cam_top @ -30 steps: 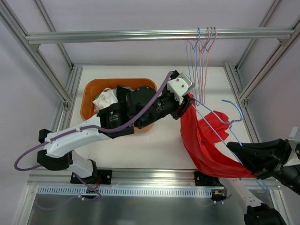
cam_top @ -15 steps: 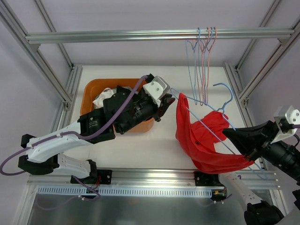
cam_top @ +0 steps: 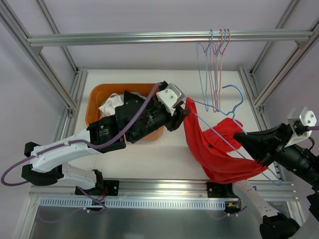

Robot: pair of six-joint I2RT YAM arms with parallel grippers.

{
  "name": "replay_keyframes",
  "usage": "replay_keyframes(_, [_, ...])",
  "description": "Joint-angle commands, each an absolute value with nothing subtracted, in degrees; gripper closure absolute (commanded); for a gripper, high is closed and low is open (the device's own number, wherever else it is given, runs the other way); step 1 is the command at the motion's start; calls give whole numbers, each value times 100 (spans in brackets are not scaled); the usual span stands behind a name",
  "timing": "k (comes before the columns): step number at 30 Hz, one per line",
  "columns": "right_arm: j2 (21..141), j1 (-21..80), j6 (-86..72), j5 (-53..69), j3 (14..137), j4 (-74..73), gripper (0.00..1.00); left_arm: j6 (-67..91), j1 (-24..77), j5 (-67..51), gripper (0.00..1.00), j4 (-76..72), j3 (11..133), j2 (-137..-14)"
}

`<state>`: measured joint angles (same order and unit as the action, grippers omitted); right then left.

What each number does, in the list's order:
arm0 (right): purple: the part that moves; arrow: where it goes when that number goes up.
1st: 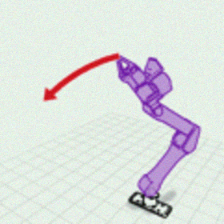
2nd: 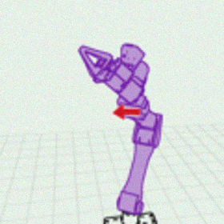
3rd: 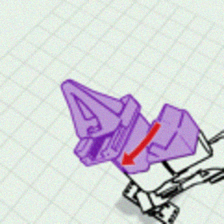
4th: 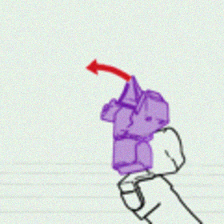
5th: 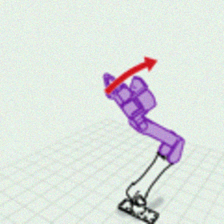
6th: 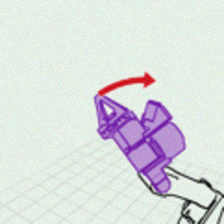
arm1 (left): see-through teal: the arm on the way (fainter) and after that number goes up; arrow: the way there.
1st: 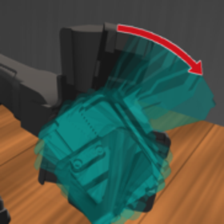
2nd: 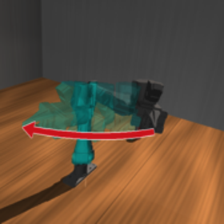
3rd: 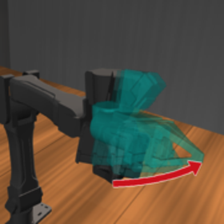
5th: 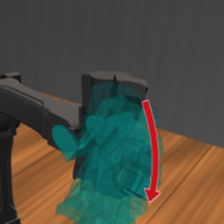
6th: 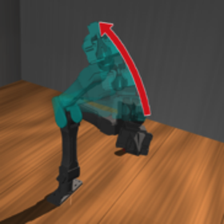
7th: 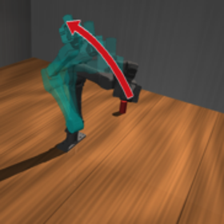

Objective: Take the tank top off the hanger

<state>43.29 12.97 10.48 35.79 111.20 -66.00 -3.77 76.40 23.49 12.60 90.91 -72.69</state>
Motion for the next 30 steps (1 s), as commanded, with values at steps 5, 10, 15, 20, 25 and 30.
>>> replay_keyframes(5, [4298, 1327, 879, 4051, 11294, -6003, 100, -45, 7208, 2023, 67, 984, 8948, -7453])
replay_keyframes(10, [4236, 1327, 879, 4026, 11276, -5941, 100, 167, 6996, 1705, 94, 949, 8895, -7409])
replay_keyframes(15, [4245, 1336, 993, 3973, 10961, -5950, 100, 219, 6996, 1827, 100, 897, 8737, -7173])
replay_keyframes(20, [3913, 1336, 1554, 4262, 10407, -6275, 100, 684, 6996, 4039, 100, 817, 8342, -6812])
replay_keyframes(25, [3437, 1327, 2021, 4228, 9905, -6293, 100, 1599, 6812, 5335, 100, 817, 7621, -6013])
replay_keyframes(30, [3332, 1336, 1637, 4271, 9670, -5271, 100, 1705, 6592, 4099, 100, 809, 7181, -5687])
